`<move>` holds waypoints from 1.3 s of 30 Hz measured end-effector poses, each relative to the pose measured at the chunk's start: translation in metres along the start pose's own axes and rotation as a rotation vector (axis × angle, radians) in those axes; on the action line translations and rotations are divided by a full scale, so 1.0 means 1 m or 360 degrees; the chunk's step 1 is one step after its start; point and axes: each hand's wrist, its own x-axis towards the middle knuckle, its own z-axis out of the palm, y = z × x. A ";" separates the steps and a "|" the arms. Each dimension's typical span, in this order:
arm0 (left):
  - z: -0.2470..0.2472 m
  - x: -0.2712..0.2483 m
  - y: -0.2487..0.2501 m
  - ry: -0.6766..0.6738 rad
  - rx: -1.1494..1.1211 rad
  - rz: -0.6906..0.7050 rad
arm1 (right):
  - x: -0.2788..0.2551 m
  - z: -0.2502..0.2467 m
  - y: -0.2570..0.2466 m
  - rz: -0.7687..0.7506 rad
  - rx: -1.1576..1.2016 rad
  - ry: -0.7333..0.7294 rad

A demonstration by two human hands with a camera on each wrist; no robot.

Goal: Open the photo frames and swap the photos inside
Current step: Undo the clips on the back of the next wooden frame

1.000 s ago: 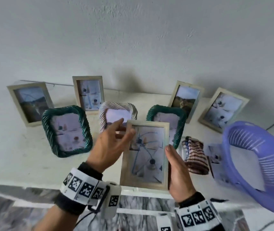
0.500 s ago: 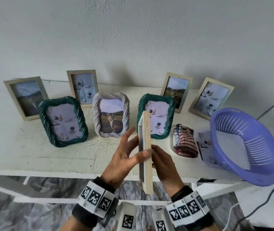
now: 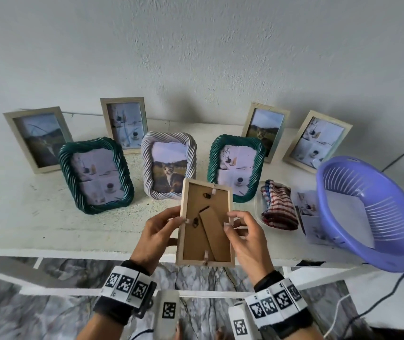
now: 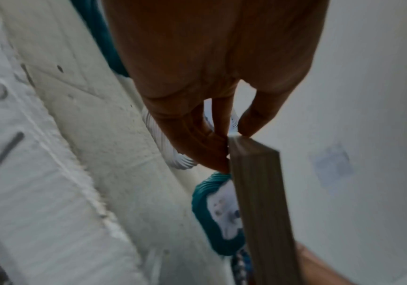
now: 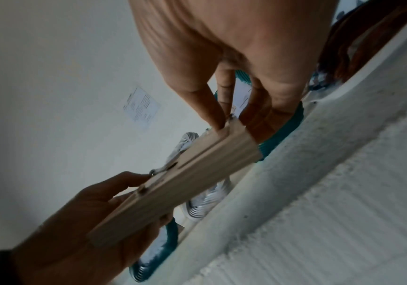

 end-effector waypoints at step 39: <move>-0.016 0.017 -0.047 0.0133 0.1264 0.0250 | 0.021 0.019 0.030 0.0350 -0.0634 0.0014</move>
